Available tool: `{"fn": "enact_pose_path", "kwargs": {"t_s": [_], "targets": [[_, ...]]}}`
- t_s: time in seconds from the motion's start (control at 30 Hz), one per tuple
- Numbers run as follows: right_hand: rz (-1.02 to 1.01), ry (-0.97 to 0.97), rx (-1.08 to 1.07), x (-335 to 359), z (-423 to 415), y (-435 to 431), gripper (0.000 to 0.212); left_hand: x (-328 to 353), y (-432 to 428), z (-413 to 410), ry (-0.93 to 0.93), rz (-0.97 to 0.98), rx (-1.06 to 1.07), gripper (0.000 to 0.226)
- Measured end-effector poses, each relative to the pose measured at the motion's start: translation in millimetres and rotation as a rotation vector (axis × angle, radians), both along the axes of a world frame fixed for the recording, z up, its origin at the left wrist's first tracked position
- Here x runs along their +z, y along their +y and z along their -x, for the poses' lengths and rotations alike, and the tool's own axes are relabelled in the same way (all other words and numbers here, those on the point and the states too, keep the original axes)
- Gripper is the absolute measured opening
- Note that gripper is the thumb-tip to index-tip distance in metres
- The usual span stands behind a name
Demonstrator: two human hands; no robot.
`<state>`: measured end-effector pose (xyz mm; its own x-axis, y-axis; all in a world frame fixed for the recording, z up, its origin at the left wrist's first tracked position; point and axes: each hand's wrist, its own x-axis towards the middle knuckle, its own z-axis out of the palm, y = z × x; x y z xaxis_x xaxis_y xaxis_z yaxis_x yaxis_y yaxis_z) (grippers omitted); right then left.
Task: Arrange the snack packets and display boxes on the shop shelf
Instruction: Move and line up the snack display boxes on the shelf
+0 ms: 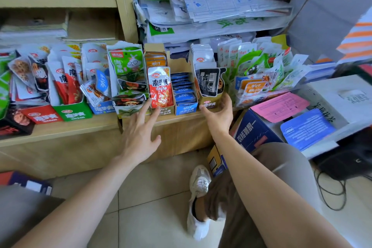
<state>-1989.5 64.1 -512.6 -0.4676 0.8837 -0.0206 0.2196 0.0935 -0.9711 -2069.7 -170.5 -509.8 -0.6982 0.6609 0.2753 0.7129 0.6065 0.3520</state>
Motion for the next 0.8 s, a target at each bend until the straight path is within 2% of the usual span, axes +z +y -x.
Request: {"fn": "enact_pose_path", "kwargs": {"t_s": [0.1,0.23,0.33,0.5,0.7,0.8], "targets": [[-0.102,-0.081,0.046,0.2,5.7,0.1,0.093,0.4,-2.6,0.4,0.01,0.0,-0.01,0.091],[-0.108,-0.114,0.022,0.9,7.5,5.0,0.075,0.6,-4.9,0.2,0.031,0.005,-0.017,0.091],[-0.051,-0.04,-0.025,0.0,-2.4,-4.2,0.062,0.0,-3.3,0.2,0.033,0.011,-0.011,0.092],[-0.069,0.063,-0.047,-5.2,-15.8,-19.2,0.08,-0.7,-1.7,0.0,0.009,0.007,0.0,0.093],[-0.169,0.048,-0.145,14.8,-23.7,-18.9,0.056,-1.0,-3.2,1.5,-0.013,-0.014,-0.018,0.093],[-0.204,0.113,-0.161,33.0,-36.1,-25.6,0.044,-0.6,-9.3,-1.9,-0.114,-0.129,-0.089,0.086]]}}
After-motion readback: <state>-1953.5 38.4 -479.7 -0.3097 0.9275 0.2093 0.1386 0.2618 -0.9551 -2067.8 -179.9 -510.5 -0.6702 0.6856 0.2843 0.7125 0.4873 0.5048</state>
